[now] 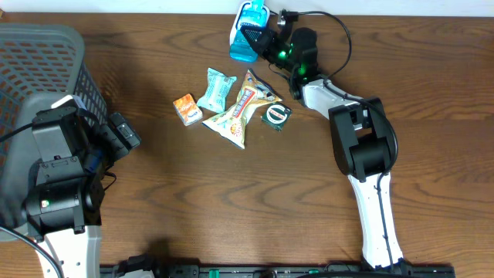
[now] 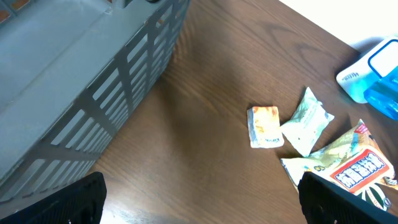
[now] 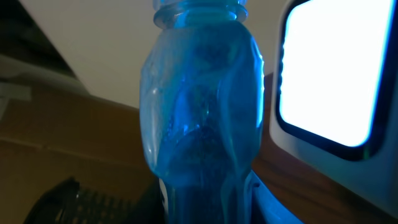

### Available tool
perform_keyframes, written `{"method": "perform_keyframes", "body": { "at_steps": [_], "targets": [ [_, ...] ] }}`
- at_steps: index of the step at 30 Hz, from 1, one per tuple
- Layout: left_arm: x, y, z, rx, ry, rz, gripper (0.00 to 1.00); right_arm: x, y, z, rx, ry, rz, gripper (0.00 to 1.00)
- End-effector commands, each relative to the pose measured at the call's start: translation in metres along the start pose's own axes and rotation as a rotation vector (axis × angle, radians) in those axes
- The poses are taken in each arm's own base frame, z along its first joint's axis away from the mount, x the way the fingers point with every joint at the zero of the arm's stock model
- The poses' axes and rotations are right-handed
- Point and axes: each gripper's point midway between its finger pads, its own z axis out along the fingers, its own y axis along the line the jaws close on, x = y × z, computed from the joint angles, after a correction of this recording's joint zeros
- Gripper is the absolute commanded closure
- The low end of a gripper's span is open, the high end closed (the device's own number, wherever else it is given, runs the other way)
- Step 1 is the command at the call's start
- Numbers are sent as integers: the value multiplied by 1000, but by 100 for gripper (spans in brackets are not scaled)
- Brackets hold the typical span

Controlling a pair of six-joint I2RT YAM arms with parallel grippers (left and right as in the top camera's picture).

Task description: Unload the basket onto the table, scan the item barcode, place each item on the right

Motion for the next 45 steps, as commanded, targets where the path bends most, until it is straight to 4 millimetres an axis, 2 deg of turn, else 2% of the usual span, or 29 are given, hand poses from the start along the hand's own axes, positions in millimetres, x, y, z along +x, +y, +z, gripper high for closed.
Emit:
{"method": "perform_keyframes", "body": {
  "at_steps": [1,3,12,18,22,26,29,33,36,41,45],
  "targets": [
    [-3,3,-1,-15,-8,-13,2,-19,49,-3,-126,-5,-137,99],
    [-3,3,-1,-15,-8,-13,2,-30,59,-13,-175,-7,-174,99],
    [-3,3,-1,-15,-9,-13,2,-98,70,-67,-200,-44,-257,99],
    [-3,3,-1,-15,-8,-13,2,-146,64,-106,-136,-98,-313,99],
    [-3,3,-1,-15,-8,-13,2,-182,41,-144,-24,-140,-303,99],
    [-3,3,-1,-15,-9,-13,2,-214,1,-190,159,-180,-283,99],
    [-3,3,-1,-15,-8,-13,2,-228,-33,-226,323,-202,-271,99],
    [-3,3,-1,-15,-8,-13,2,-238,-84,-288,595,-199,-287,99],
    [-3,3,-1,-15,-8,-13,2,-241,-112,-335,747,-172,-317,99],
    [-3,3,-1,-15,-8,-13,3,-243,-150,-417,960,-160,-282,99],
    [-3,3,-1,-15,-8,-13,2,-246,-165,-474,1063,-172,-263,99]
  ]
}}
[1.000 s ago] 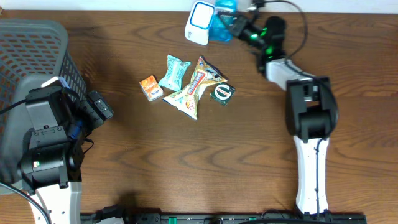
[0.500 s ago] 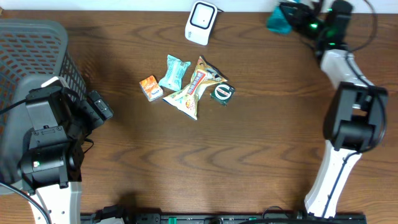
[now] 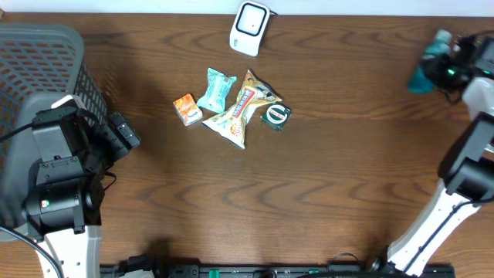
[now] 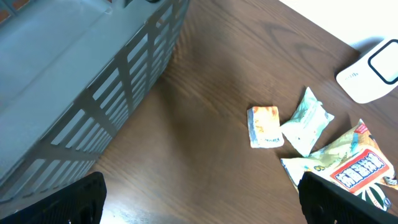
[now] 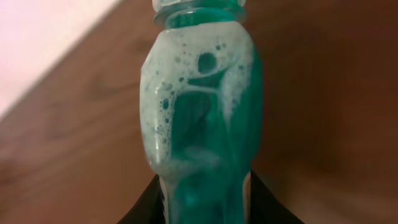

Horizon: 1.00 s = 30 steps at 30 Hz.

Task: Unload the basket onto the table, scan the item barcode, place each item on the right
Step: 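Carry the bottle far right with the right gripper and set it down, then release the bottle and swing the right gripper back to the scanner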

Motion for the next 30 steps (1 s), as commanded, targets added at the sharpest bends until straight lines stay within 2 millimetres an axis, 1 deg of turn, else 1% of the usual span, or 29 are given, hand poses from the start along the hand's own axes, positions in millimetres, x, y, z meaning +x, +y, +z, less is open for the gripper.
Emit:
{"method": "perform_keyframes", "body": {
  "at_steps": [1,4,5,6,7,10,12,13,16,17,19,20,23,25,27,29,30],
  "targets": [
    [-3,3,-1,-15,-8,-13,2,-46,-25,-47,95,-120,-103,99],
    [-3,3,-1,-15,-8,-13,2,-52,-63,-63,163,-143,-62,99],
    [-3,3,-1,-15,-8,-13,2,-54,-74,-68,176,-149,-60,98],
    [-3,3,-1,-15,-8,-13,2,-55,-80,-72,184,-152,-60,94],
    [-3,3,-1,-15,-8,-13,2,-56,-89,-76,196,-155,-59,89],
    [-3,3,-1,-15,-8,-13,2,-56,-108,-85,231,-159,-32,62],
    [-3,3,-1,-15,-8,-13,2,-54,-116,-88,251,-157,-20,53],
    [-3,3,-1,-15,-8,-13,2,-53,-119,-90,255,-154,-13,47],
    [-3,3,-1,-15,-8,-13,3,-53,-123,-93,260,-155,-6,22],
    [-3,3,-1,-15,-8,-13,2,-56,-123,-97,262,-161,-7,16],
    [-3,3,-1,-15,-8,-13,2,-63,-118,-106,262,-182,-14,8],
    [-3,3,-1,-15,-8,-13,2,-68,-114,-112,261,-196,-20,7],
    [-3,3,-1,-15,-8,-13,2,-85,-98,-135,258,-252,-48,6],
    [-3,3,-1,-15,-8,-13,2,-97,-83,-152,252,-288,-71,7],
    [-3,3,-1,-15,-8,-13,2,-107,-61,-166,223,-324,-102,8],
    [-3,3,-1,-15,-8,-13,2,-114,-37,-175,165,-347,-135,10],
    [-3,3,-1,-15,-8,-13,2,-115,-20,-178,119,-352,-156,10]
  ]
}}
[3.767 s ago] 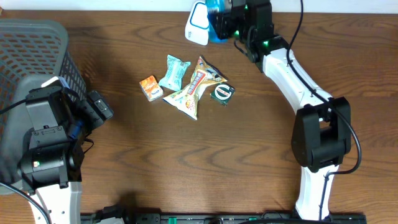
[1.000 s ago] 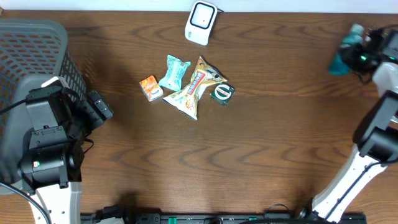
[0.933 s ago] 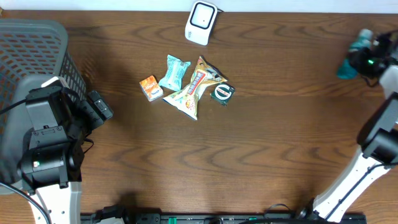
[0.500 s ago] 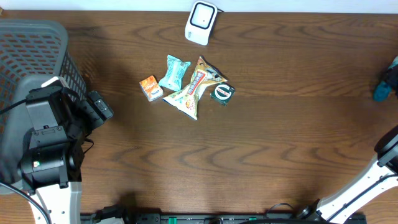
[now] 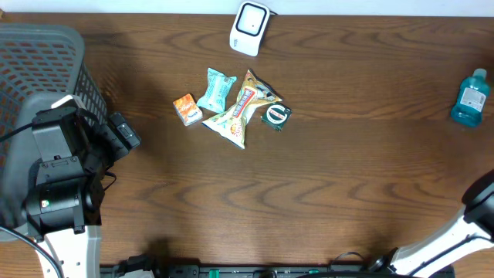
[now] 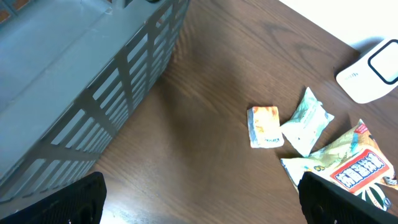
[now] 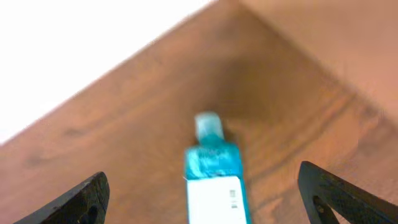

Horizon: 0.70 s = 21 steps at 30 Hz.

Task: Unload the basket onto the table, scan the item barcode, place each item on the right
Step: 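Release the bottle and swing the right gripper back to the scanner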

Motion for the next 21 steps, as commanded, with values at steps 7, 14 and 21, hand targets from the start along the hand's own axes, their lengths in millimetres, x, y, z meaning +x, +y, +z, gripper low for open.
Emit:
{"method": "perform_keyframes", "body": {
  "at_steps": [7,14,21],
  "targets": [
    [-3,3,-1,-15,-8,-13,2,-12,153,-39,-484,15,-9,12],
    [-3,3,-1,-15,-8,-13,2,52,270,-48,-672,208,-84,5],
    [-3,3,-1,-15,-8,-13,2,105,363,-57,-681,259,-254,6]
  ]
}}
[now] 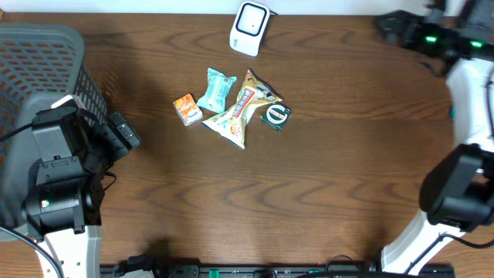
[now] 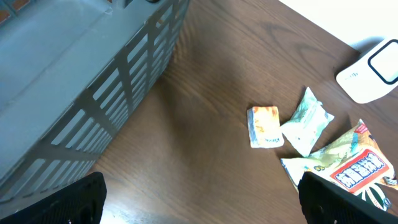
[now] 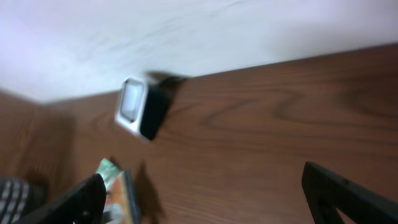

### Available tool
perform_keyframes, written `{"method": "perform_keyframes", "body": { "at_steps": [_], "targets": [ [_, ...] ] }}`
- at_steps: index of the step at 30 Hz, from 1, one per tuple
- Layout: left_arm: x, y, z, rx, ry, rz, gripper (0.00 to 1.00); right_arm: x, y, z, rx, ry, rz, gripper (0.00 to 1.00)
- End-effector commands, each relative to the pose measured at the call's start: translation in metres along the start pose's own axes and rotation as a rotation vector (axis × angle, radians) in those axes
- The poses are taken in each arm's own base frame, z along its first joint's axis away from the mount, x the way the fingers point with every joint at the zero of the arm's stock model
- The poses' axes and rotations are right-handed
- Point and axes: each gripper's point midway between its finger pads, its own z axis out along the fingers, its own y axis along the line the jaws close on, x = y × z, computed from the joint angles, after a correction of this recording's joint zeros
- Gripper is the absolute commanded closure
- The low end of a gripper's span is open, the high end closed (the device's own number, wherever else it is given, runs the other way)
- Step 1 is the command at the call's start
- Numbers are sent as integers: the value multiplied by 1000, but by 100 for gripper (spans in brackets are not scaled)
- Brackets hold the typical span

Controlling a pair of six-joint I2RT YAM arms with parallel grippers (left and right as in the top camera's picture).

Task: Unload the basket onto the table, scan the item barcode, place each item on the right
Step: 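Release the bottle and swing the right gripper back to the scanner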

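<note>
The white barcode scanner [image 1: 251, 18] stands at the back edge of the table; the right wrist view also shows the scanner [image 3: 134, 115]. My right gripper [image 1: 386, 25] is open and empty at the back right, facing left toward it, with its fingers wide apart around the gripper midpoint [image 3: 205, 199]. The blue bottle does not show; my right arm crosses the table's right edge. My left gripper [image 1: 127, 131] is open and empty at the left, seen again in the left wrist view as the gripper [image 2: 202, 199] over bare wood.
A grey basket [image 1: 46, 54] fills the left side. In the middle lie an orange packet [image 1: 187, 109], a teal packet [image 1: 215, 89], a yellow-red snack bag [image 1: 241, 110] and a round green item [image 1: 275, 115].
My right gripper was open above the blue bottle at the table's right edge. It now sits at the back right, facing the scanner, and the bottle is out of sight.
My right gripper first held the blue bottle at the scanner. It then held the bottle at the far back right. After that the bottle rested at the right edge with the gripper open off it. The left arm has not moved.
</note>
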Motion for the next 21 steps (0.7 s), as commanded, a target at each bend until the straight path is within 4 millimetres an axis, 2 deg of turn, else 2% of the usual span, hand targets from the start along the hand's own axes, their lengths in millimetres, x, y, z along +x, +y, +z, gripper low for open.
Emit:
{"method": "perform_keyframes", "body": {
  "at_steps": [1,3,5,8,11,12,14,18,21],
  "targets": [
    [-3,3,-1,-15,-9,-13,2,10,26,28,68,18,-53,7],
    [-3,3,-1,-15,-8,-13,2,14,46,48,105,6,-69,7],
    [-3,3,-1,-15,-8,-13,2,17,71,67,94,-11,-111,12],
    [-3,3,-1,-15,-8,-13,2,26,114,99,26,-40,-187,37],
    [-3,3,-1,-15,-8,-13,2,32,141,125,-20,-80,-177,73],
    [-3,3,-1,-15,-8,-13,2,35,147,135,-27,-93,-165,79],
    [-3,3,-1,-15,-8,-13,2,44,161,154,-55,-115,-135,86],
    [-3,3,-1,-15,-8,-13,2,68,181,189,-118,-125,-128,86],
    [-3,3,-1,-15,-8,-13,2,90,186,211,-142,-106,-110,87]
  ]
}}
